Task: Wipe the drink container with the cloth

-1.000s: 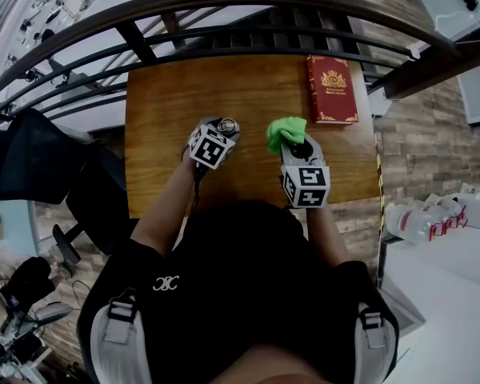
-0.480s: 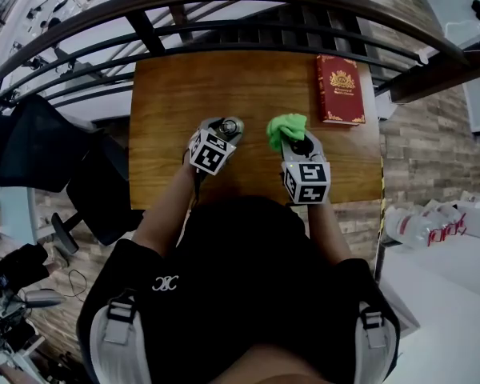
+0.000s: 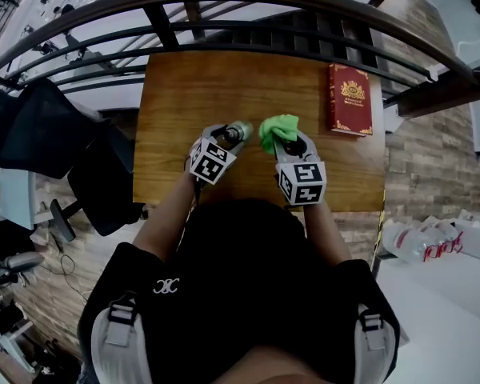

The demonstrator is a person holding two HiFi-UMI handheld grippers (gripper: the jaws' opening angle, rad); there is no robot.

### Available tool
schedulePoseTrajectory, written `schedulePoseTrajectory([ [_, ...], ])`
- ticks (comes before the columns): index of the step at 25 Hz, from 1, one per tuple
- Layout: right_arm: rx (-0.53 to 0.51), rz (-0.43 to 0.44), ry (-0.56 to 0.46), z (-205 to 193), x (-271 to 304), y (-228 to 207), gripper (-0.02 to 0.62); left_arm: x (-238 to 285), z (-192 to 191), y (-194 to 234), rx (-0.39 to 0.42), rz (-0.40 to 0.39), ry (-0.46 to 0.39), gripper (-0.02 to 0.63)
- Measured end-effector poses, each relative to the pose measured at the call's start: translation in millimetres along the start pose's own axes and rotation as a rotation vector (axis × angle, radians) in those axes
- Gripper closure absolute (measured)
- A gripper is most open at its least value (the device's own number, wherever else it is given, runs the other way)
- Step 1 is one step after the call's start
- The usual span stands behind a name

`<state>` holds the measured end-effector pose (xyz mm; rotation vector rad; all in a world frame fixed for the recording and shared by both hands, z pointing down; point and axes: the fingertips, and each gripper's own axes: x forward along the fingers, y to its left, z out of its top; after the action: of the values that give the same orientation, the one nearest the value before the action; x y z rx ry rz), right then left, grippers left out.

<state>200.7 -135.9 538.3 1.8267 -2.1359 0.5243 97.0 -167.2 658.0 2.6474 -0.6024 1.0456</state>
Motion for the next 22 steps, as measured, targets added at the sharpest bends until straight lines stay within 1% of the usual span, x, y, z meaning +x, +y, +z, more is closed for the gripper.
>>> schedulePoseTrajectory([
  [5,0.006,0.094,0.002,4,20,28,0.503,-9,-13,-1,0.001,0.0,-0.013,0.298],
  [11,0.02,0.211,-0.006,11,49,61,0.503,-13,-24,1,-0.037,0.009,-0.032,0.299],
  [15,-0.045,0.245,-0.008,11,66,80,0.503,-15,-27,1,-0.047,0.005,-0.04,0.299],
  [17,-0.039,0.268,0.001,9,73,87,0.503,-16,-27,1,-0.054,0.006,-0.045,0.299],
  [19,-0.041,0.275,0.026,3,83,91,0.503,-16,-27,2,-0.059,0.01,-0.052,0.299],
  [22,-0.08,0.277,0.087,-15,96,95,0.503,-16,-26,1,-0.06,0.013,-0.06,0.299],
])
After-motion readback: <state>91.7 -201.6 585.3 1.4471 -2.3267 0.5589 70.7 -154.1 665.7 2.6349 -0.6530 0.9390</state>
